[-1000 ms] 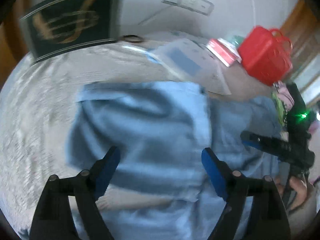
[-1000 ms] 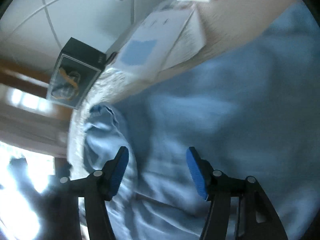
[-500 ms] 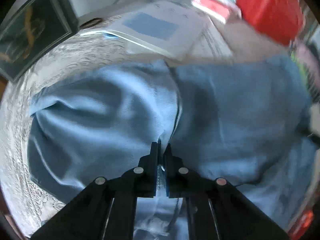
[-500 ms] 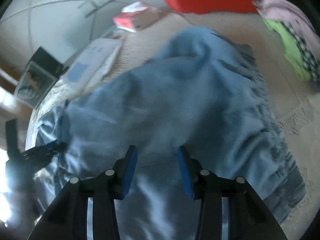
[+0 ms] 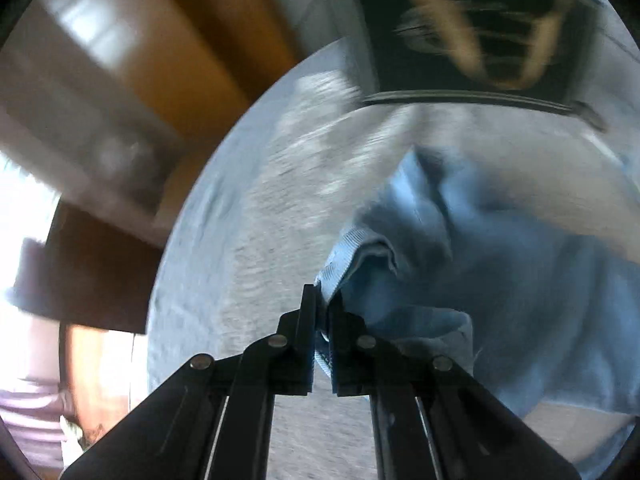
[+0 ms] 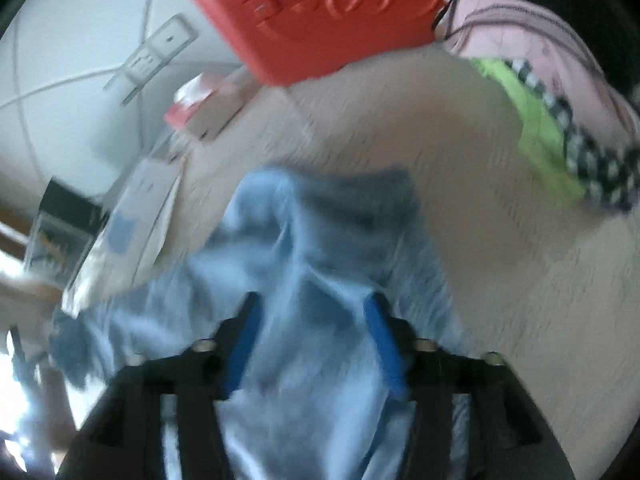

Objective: Fold clothes

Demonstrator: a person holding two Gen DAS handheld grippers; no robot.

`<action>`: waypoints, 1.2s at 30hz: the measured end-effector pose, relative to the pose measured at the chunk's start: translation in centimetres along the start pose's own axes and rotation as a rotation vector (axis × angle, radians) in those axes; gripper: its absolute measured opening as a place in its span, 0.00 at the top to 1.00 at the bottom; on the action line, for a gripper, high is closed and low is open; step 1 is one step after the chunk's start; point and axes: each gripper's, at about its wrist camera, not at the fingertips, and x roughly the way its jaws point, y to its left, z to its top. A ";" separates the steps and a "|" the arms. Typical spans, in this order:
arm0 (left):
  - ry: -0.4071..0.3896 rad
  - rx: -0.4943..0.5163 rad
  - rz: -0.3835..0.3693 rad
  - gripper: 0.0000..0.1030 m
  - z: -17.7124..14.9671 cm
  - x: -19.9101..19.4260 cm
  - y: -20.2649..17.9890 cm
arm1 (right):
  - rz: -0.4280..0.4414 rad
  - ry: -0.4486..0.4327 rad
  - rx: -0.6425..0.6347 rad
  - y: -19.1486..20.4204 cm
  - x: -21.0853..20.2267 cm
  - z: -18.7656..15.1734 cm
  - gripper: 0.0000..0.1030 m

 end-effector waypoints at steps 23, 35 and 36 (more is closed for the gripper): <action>0.032 -0.072 0.407 0.95 -0.5 6.2 10.2 | -0.397 0.011 -0.212 2.6 4.7 4.1 0.69; 0.072 -0.102 -0.229 0.24 -2.3 4.7 7.9 | -0.258 -0.055 -0.136 2.1 -0.9 0.9 0.34; 0.081 -0.085 -0.225 0.24 -3.2 4.3 7.4 | -0.246 -0.048 -0.124 1.6 -1.7 0.1 0.34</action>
